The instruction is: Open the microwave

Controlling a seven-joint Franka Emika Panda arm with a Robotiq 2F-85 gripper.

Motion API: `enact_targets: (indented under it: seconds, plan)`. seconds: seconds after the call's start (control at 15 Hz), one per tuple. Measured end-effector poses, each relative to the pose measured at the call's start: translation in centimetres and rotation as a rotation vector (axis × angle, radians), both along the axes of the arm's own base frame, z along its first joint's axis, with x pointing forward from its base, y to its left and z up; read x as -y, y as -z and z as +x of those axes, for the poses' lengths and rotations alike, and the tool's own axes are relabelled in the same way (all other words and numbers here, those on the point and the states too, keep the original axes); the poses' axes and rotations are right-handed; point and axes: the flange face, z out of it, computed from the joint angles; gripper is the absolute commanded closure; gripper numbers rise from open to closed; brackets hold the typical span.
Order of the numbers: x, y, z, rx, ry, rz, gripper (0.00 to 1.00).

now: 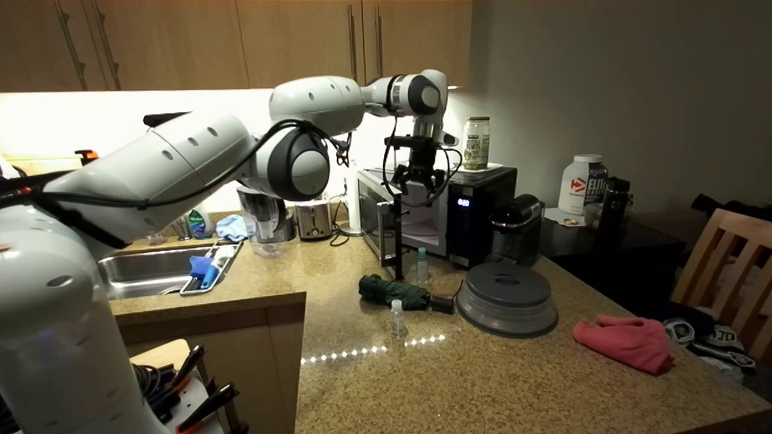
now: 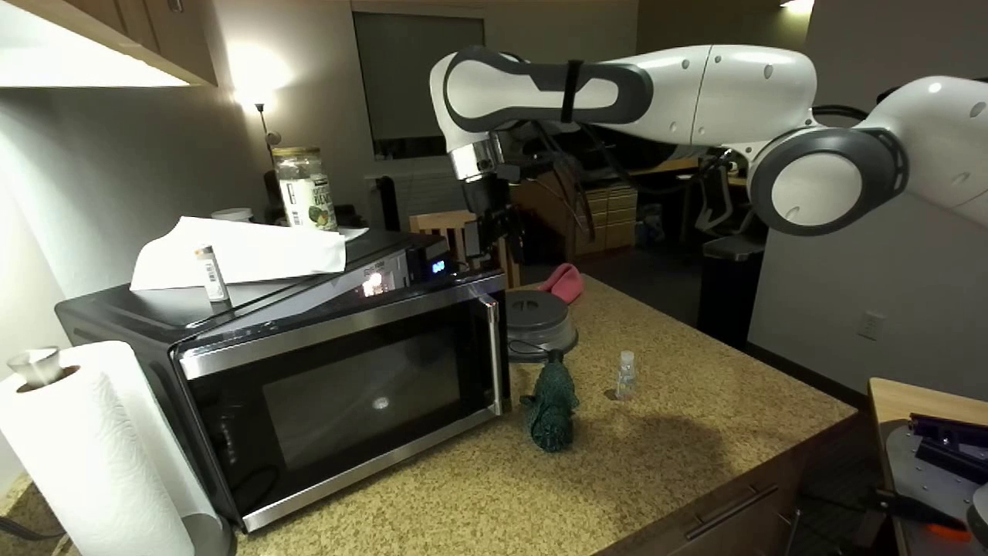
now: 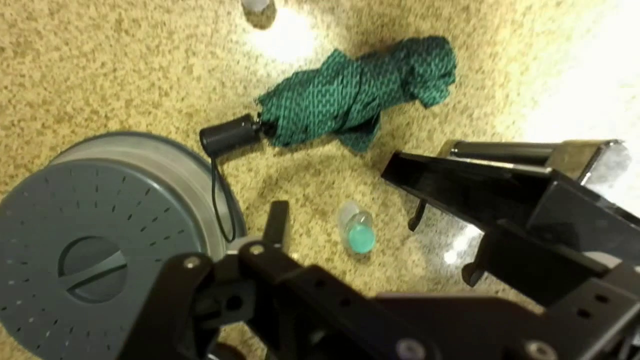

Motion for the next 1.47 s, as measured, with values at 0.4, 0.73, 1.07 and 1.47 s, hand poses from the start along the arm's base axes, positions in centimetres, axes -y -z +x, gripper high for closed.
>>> enact_targets:
  seconds: [0.4, 0.73, 1.07, 1.47]
  plan:
    - [-2.3, -2.6, -3.4, -0.170, -0.208, 0.115, 0.00]
    - [-2.6, -3.0, -3.9, -0.195, -0.220, 0.053, 0.00]
    - [-2.6, -3.0, -3.9, -0.195, -0.220, 0.053, 0.00]
    - [-2.6, -3.0, -3.9, -0.195, -0.220, 0.053, 0.00]
